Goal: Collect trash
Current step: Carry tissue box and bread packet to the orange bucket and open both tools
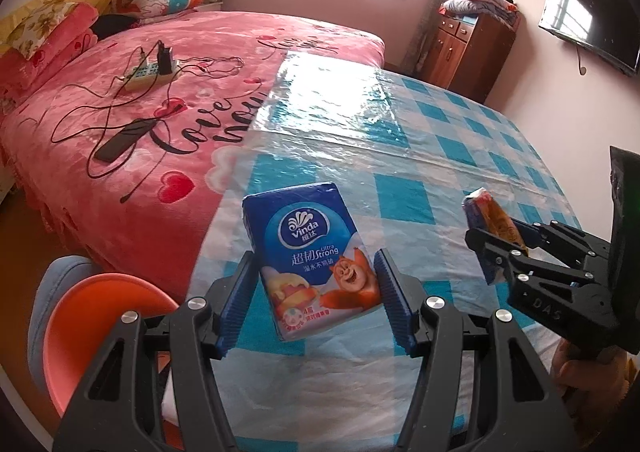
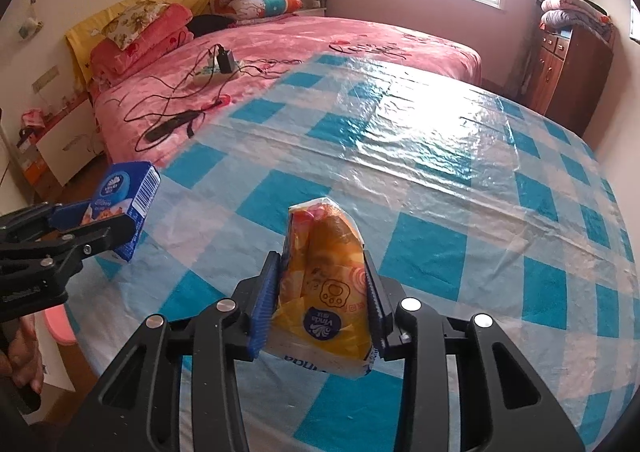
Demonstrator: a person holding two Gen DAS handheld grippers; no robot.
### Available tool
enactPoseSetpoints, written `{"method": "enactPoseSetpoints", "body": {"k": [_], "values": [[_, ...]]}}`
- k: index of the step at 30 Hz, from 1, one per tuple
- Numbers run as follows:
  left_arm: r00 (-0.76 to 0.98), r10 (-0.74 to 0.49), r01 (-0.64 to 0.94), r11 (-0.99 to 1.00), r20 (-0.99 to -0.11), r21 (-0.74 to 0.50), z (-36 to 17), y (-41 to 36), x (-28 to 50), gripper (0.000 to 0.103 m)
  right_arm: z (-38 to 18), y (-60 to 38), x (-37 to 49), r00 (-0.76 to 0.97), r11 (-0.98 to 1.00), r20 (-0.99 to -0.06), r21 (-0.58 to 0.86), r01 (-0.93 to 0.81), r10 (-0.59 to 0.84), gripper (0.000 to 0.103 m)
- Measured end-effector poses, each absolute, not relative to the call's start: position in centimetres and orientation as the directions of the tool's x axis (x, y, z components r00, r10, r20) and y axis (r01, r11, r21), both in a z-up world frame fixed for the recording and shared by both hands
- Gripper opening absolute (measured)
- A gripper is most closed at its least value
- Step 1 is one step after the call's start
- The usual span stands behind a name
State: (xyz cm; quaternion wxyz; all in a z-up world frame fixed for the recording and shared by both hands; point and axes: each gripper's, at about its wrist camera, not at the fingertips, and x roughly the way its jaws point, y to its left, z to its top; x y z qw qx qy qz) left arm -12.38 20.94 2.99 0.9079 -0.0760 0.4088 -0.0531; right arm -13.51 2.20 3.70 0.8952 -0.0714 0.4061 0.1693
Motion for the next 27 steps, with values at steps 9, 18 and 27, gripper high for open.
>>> {"method": "enactPoseSetpoints", "body": {"k": [9, 18, 27], "values": [[0.676, -0.126, -0.017, 0.983, -0.727, -0.185, 3.2, 23.6, -13.5, 0.061, 5.3, 4.3, -14.3, 0.591, 0.908, -0.741, 0.061, -0.415, 0.319, 0.04], [0.675, -0.065, -0.094, 0.98, -0.735, -0.173, 2.8, 27.1, -15.1, 0.061, 6.2, 8.0, -15.5, 0.545, 0.862, -0.737, 0.099, -0.497, 0.399, 0.04], [0.652, -0.001, -0.189, 0.968, -0.758, -0.165, 1.6, 31.1, -17.3, 0.061, 6.2, 12.8, -17.2, 0.479, 0.794, -0.745, 0.11, -0.598, 0.464, 0.04]]}}
